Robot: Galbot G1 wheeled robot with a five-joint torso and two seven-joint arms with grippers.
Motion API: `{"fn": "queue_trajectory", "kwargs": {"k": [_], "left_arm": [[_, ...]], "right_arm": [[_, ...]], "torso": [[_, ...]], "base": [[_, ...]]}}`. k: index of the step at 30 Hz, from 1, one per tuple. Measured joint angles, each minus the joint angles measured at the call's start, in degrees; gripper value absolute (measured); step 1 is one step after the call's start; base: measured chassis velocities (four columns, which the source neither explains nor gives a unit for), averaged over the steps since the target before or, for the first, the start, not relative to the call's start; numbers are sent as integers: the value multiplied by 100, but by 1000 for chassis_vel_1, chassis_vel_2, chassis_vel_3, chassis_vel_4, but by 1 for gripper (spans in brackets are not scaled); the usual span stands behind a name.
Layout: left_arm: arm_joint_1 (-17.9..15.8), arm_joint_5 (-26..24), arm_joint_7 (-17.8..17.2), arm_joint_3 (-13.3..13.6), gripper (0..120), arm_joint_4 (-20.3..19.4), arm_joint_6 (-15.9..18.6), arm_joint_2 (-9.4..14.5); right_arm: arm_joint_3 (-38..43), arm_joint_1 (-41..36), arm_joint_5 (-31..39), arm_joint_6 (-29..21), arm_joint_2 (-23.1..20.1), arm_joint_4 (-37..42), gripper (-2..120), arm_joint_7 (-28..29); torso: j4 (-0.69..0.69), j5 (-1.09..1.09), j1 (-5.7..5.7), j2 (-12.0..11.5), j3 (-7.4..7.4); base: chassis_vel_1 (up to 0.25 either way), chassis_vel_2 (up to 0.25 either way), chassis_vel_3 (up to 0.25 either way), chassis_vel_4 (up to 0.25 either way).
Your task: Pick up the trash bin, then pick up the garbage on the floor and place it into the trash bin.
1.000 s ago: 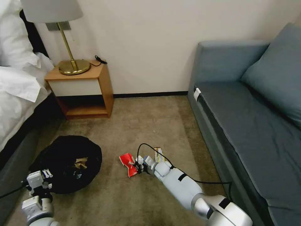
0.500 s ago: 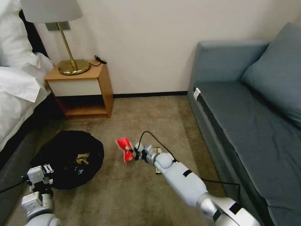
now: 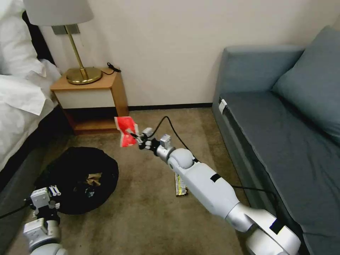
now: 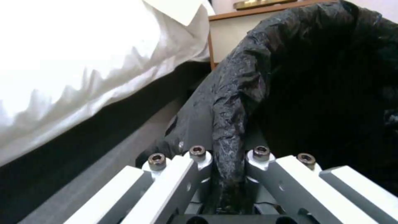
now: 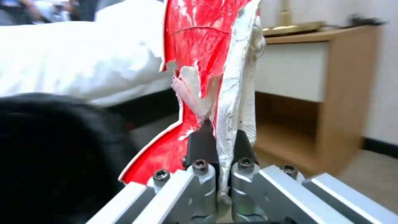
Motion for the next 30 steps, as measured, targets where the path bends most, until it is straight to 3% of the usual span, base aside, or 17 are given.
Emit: {"fn": "queue_trajectory", "kwargs": {"k": [13,17,25,30], "left_arm": [[-73,-12,-1,65,5,54,-18,-4],[-78,-12,-1,83,5,47,-18,-5],[-39,5,15,125,5,-106,-20,-94],[-51,29,128,113,5,-54,-128,-72]], "right_arm": [[-788,-571,-47,175,36,599,0,-98],[-882,-611,-176,217,77,520,0,-101],[-1304,-452,-729,319,282,-70,0,497],[-1428,-449,-829,317,379,-155,16,867]], "torso": [[0,0,0,0,0],[0,0,0,0,-1],[0,0,0,0,0],[0,0,0,0,0]], "base": [[0,0,0,0],[0,0,0,0],[0,0,0,0],[0,0,0,0]]}}
